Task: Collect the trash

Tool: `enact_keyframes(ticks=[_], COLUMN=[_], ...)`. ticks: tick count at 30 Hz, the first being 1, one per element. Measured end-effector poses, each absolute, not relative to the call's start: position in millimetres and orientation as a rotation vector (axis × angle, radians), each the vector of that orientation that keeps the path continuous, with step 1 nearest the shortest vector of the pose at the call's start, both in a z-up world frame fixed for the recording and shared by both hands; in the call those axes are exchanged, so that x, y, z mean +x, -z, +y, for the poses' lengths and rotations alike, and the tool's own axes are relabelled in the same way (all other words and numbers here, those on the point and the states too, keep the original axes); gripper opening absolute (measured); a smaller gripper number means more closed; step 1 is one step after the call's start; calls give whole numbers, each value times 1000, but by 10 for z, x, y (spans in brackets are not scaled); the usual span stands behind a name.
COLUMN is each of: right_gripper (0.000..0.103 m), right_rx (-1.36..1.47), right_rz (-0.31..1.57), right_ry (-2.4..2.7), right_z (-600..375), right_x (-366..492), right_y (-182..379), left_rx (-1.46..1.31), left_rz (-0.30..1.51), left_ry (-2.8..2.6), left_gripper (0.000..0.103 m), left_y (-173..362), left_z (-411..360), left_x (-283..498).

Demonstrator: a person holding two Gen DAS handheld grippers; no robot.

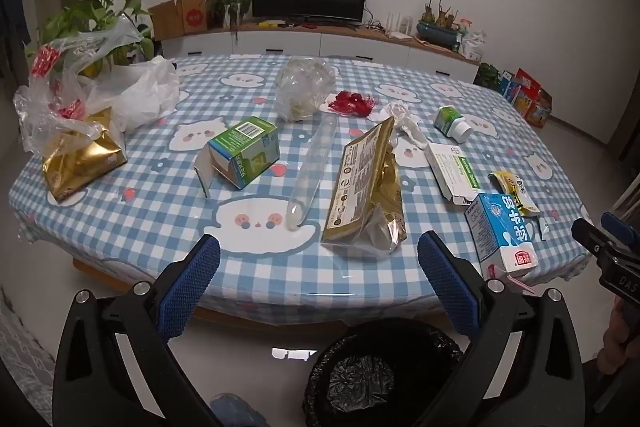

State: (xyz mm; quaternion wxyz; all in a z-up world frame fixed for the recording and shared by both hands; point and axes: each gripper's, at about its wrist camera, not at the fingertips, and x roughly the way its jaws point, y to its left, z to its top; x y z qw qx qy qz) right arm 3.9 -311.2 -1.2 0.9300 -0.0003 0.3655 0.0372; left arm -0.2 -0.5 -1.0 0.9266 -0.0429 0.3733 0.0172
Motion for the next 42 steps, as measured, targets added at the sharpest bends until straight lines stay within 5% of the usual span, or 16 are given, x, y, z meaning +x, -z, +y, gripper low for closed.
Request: enact_keyframes(ticks=[42], right_gripper=[95], right_rx=[-6], right_rz=[772], right_ry=[-71], right_z=[-3024], right_x=[119], right_y=[80], left_rx=[-78], left_rz=[811], left_ry=[-32], left_gripper=[97], left_y=[111], left_z=[-53], left_x=[77])
